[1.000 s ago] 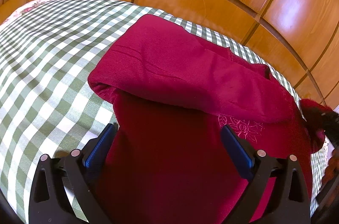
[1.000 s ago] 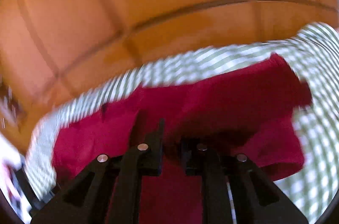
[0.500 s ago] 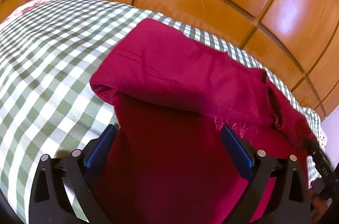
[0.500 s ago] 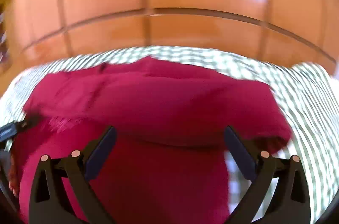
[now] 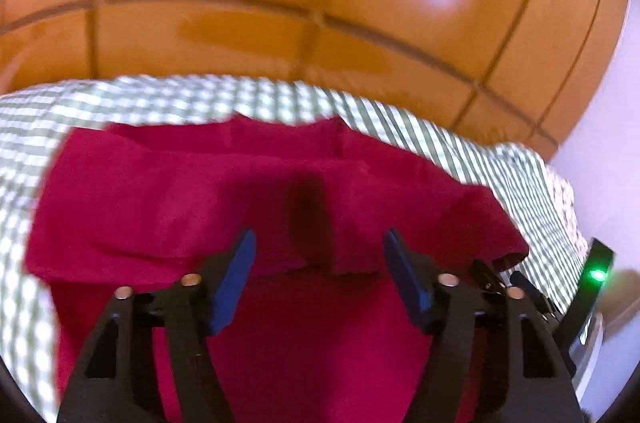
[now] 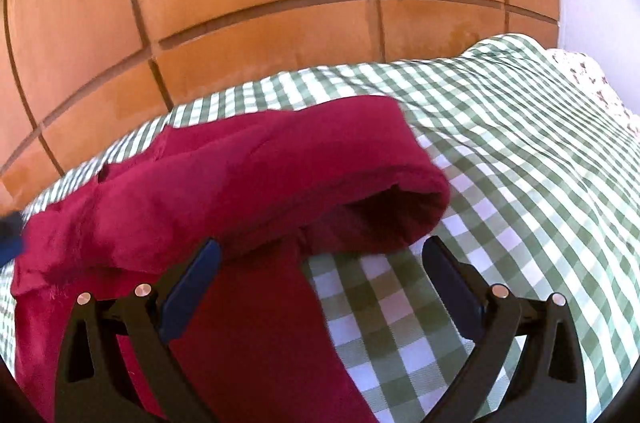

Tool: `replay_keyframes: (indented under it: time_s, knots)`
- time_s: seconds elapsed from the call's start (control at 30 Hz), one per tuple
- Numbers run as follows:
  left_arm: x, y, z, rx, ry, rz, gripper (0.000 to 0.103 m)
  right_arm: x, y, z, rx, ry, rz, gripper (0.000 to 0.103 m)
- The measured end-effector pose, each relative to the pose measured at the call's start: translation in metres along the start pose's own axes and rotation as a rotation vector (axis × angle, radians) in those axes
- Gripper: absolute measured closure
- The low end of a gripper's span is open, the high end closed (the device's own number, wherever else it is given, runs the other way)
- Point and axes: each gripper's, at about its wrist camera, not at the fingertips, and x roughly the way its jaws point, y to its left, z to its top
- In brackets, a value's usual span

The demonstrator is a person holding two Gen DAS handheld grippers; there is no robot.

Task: Fold small clothes

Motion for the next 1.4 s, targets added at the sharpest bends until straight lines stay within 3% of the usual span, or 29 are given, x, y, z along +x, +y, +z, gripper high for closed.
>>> replay_keyframes:
  time_s: [0.07,0.1,0.17,0.23,0.3,0.4,0.57,0.7,0.83,0.93,1.0,1.13,1.17,1.27,1.4]
  knots:
    - [0.028,-0.008,0.004,-0.003,0.072,0.021,0.049,0.001,-0.008,0.000,0.040,0.017,0.004,0.002]
    - [0.038,-0.010,0.005,-0.011,0.096,0.032,0.058,0.003,-0.009,0.000,0.052,0.024,0.008,0.002]
    - [0.055,-0.012,0.005,-0.040,0.140,-0.001,0.065,0.005,-0.014,0.000,0.075,0.033,0.020,0.002]
    - [0.064,-0.011,0.005,-0.074,0.167,-0.021,0.086,0.005,-0.016,0.000,0.087,0.030,0.024,0.002]
    - [0.063,-0.013,0.007,-0.086,0.165,-0.041,0.095,0.005,-0.015,0.000,0.088,0.027,0.025,0.002]
    - [0.038,-0.010,0.019,-0.090,0.065,-0.066,0.096,0.004,-0.016,0.000,0.096,0.024,0.032,0.002]
    - [0.007,0.022,0.036,-0.126,-0.053,-0.005,0.096,0.004,-0.014,0.000,0.090,0.027,0.027,0.002]
    - [0.004,0.062,0.023,-0.160,-0.035,0.067,0.096,0.006,-0.013,0.000,0.086,0.033,0.022,0.002]
    - [0.009,0.092,0.000,-0.231,0.001,0.087,0.096,0.007,-0.013,-0.001,0.086,0.038,0.022,0.002]
    - [0.020,0.104,-0.022,-0.252,0.030,0.081,0.096,0.009,-0.013,0.001,0.089,0.054,0.018,0.002]
    - [0.017,0.106,-0.036,-0.250,-0.019,0.058,0.094,0.012,-0.015,0.005,0.105,0.073,0.019,0.002]
    - [0.020,0.110,-0.035,-0.282,-0.025,0.021,0.094,0.022,-0.024,0.019,0.178,0.087,0.017,0.002]
    - [0.021,0.110,-0.034,-0.281,-0.026,0.021,0.094,0.022,-0.028,0.023,0.195,0.080,-0.007,0.002]
    - [0.020,0.107,-0.032,-0.275,-0.028,0.025,0.094,0.027,-0.040,0.028,0.162,0.111,-0.234,0.002]
    - [0.022,0.105,-0.033,-0.262,-0.030,0.027,0.092,0.035,-0.043,0.023,0.129,0.145,-0.260,0.002]
